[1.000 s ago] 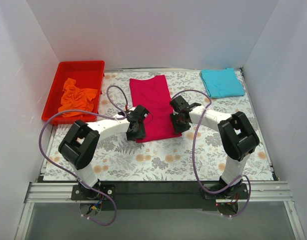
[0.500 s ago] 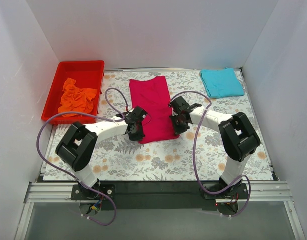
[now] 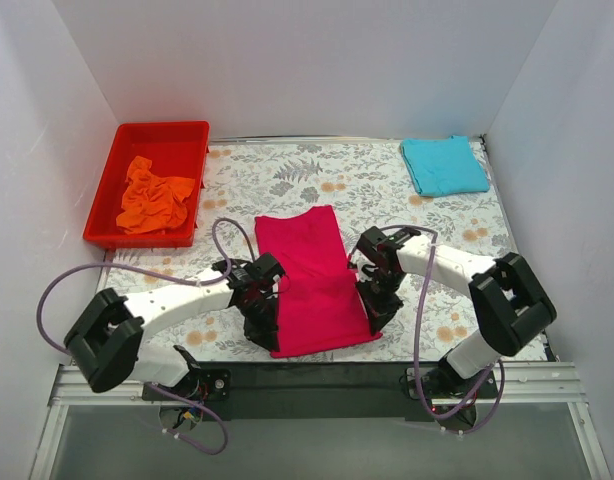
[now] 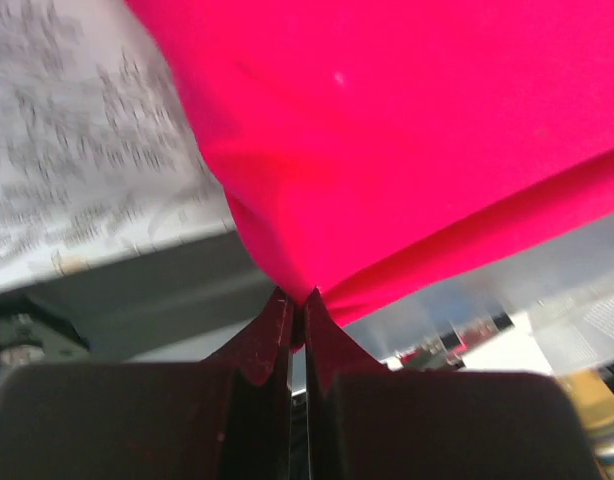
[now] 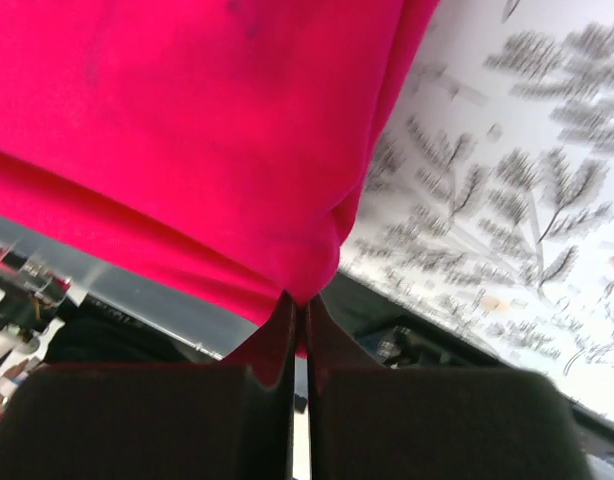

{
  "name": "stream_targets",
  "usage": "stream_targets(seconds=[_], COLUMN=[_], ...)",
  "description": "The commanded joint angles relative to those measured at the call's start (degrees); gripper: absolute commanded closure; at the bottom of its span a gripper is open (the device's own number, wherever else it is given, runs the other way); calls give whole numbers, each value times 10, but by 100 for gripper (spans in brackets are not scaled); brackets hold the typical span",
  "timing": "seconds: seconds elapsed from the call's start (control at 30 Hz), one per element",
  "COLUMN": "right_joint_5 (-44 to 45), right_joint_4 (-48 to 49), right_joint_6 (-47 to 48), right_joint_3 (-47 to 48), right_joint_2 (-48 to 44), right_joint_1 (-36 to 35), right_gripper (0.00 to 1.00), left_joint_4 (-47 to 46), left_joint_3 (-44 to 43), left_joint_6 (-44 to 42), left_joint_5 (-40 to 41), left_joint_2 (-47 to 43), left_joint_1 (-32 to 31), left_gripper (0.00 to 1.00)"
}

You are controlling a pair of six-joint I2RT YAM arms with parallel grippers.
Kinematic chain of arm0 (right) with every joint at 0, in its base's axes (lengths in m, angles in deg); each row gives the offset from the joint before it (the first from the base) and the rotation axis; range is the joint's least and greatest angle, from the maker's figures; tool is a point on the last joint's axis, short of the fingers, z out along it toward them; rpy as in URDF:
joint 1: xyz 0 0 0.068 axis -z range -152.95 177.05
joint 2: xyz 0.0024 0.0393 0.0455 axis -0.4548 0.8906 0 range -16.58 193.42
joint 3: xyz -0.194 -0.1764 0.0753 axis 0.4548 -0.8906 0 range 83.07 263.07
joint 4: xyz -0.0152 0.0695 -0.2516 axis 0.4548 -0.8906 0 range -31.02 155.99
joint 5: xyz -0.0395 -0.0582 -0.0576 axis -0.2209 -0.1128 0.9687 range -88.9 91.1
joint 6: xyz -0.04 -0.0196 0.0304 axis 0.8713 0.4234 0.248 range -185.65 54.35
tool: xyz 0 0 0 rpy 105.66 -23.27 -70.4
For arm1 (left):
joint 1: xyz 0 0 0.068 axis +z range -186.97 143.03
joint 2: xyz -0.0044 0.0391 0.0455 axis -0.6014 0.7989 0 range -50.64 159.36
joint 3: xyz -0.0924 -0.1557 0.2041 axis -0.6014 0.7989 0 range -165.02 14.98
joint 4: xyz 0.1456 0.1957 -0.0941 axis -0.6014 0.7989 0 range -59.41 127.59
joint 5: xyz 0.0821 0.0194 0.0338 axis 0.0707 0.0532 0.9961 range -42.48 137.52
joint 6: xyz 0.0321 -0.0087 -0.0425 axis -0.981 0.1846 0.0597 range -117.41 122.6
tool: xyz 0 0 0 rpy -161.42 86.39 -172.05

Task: Fold and stack the t-shirts
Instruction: Fold the tshirt

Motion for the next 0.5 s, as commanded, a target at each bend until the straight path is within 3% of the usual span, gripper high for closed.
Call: stream_targets(seconds=[0.0,0.13,0.47], right_joint_5=[24,40,96], right_joint_4=[-119,-139,-168], right_joint_6=[30,36,59], right_joint_3=[14,102,406], right_joint_2=[-37,-15,136], right_joint_1=[8,9,41], right_gripper=[99,99,99], left_joint_4=[138,156,110], left_joint_3=[-8,-74,-248], left_joint_6=[7,-3,-94], left_joint_5=[-18,18,148], left_joint_2=[-47,-28,41], left_joint_1=[2,14,181], left_gripper=[100,100,100])
